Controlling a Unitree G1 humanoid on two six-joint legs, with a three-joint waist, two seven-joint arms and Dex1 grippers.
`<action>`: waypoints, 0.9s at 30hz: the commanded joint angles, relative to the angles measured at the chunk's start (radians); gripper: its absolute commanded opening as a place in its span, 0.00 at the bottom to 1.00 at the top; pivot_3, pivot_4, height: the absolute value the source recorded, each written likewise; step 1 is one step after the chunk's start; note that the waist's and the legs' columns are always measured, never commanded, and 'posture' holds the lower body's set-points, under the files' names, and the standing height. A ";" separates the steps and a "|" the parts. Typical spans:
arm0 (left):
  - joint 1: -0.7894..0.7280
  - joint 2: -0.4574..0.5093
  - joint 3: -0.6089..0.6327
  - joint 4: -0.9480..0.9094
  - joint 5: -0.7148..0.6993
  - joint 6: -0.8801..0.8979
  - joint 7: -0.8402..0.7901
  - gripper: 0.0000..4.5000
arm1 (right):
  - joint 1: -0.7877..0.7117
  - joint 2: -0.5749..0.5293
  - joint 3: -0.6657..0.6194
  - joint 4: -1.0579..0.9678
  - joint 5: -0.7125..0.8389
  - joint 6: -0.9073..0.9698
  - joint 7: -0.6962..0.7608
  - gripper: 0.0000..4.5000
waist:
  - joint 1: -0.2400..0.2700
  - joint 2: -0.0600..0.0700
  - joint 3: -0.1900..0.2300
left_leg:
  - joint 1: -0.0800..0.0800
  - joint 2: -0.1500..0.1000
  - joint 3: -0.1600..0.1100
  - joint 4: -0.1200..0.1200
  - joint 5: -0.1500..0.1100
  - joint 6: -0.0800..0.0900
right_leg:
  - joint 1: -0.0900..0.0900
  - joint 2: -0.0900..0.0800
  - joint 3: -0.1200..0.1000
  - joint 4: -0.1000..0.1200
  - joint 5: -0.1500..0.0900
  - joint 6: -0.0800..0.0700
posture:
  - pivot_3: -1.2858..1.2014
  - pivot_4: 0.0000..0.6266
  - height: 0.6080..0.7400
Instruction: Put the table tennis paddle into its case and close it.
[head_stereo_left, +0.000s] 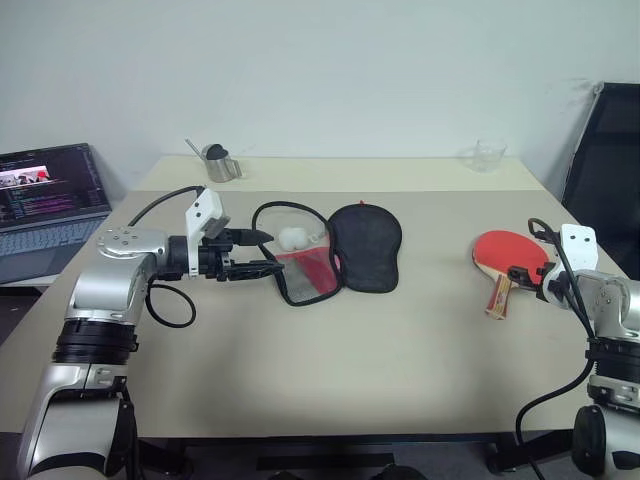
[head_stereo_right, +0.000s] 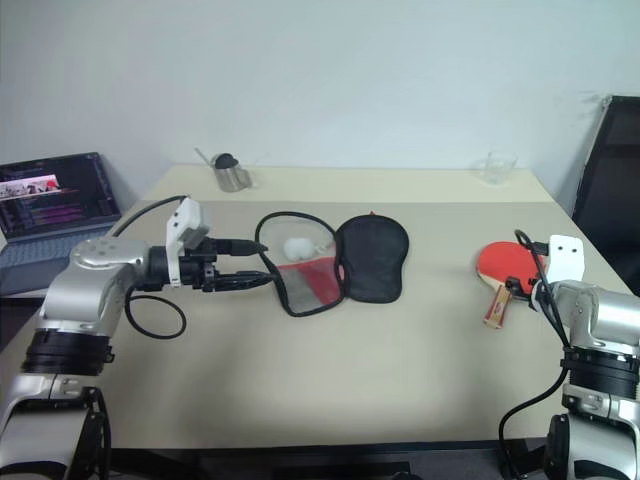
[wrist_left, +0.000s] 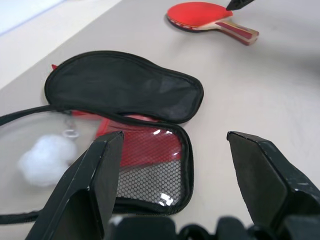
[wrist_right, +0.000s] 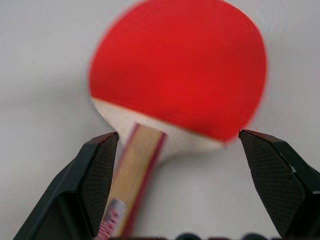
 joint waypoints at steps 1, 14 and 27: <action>-0.014 0.005 0.010 -0.009 -0.012 -0.003 0.002 0.80 | -0.009 0.046 -0.046 -0.055 -0.002 0.021 -0.050 0.94 | -0.001 0.000 0.000 | 0.000 0.000 0.000 0.000 0.000 0.000 | 0.000 0.000 0.000 0.000 0.000 0.000 | 0.52 0.24 1.00; -0.012 -0.019 0.002 -0.035 -0.015 0.023 0.016 0.80 | -0.067 0.167 -0.004 0.033 -0.057 -0.034 -0.167 0.94 | 0.001 0.000 0.000 | 0.000 0.000 0.000 -0.001 0.000 0.000 | 0.000 0.003 0.000 -0.002 0.000 0.000 | 0.52 0.24 1.00; 0.003 -0.021 -0.002 -0.074 -0.014 0.047 0.055 0.81 | -0.114 0.227 0.002 0.264 -0.099 -0.151 -0.262 0.80 | -0.002 -0.005 -0.003 | 0.002 0.000 0.000 -0.001 0.000 0.000 | 0.002 0.003 0.002 -0.003 0.002 0.001 | 0.52 0.24 1.00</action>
